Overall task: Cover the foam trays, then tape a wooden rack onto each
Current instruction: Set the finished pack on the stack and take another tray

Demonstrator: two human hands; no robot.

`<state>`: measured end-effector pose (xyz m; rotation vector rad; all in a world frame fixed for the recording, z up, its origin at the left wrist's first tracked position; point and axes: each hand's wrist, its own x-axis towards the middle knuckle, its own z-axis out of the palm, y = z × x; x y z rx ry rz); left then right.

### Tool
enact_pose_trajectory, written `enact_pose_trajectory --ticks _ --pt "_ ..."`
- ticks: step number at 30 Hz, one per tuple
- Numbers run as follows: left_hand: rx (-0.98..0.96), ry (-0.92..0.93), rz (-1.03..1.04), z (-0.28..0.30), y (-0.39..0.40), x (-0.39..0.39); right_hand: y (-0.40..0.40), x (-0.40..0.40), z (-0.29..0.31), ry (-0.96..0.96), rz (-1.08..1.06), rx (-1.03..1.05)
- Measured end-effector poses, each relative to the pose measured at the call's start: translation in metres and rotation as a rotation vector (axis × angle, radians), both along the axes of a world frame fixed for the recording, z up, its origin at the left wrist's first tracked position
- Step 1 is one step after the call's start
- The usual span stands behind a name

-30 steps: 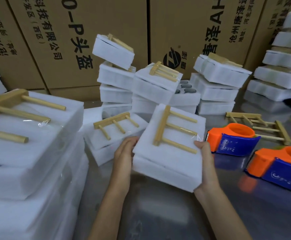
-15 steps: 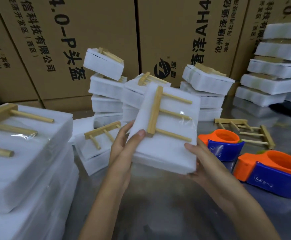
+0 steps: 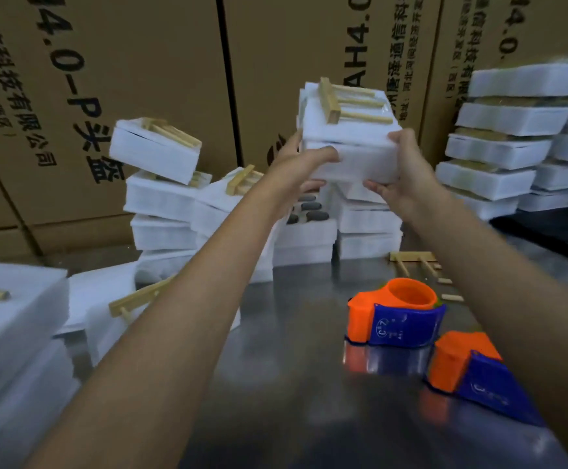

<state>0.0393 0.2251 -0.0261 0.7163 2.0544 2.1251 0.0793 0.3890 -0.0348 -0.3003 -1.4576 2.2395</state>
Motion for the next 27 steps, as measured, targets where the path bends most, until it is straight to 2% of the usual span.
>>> enact_pose_trajectory --ticks 4,7,11,13,21,27 --pt "-0.07 0.134 0.089 0.019 0.053 -0.05 0.05 -0.049 0.034 -0.028 0.018 0.037" --pt "-0.1 0.177 0.117 0.023 0.087 -0.081 0.081 -0.078 0.044 -0.136 -0.02 0.079" --pt "-0.192 0.152 0.132 -0.001 0.115 -0.111 0.11 -0.106 0.025 -0.345 -0.066 0.356" --pt "-0.216 0.157 0.127 -0.017 0.119 -0.119 0.116 -0.113 0.014 -0.392 -0.064 0.421" --pt "-0.113 0.191 0.129 -0.021 0.12 -0.12 0.135 -0.12 0.006 -0.361 -0.014 0.41" --pt "-0.152 0.189 0.112 -0.01 0.12 -0.109 0.144 -0.114 0.008 -0.349 0.053 0.359"
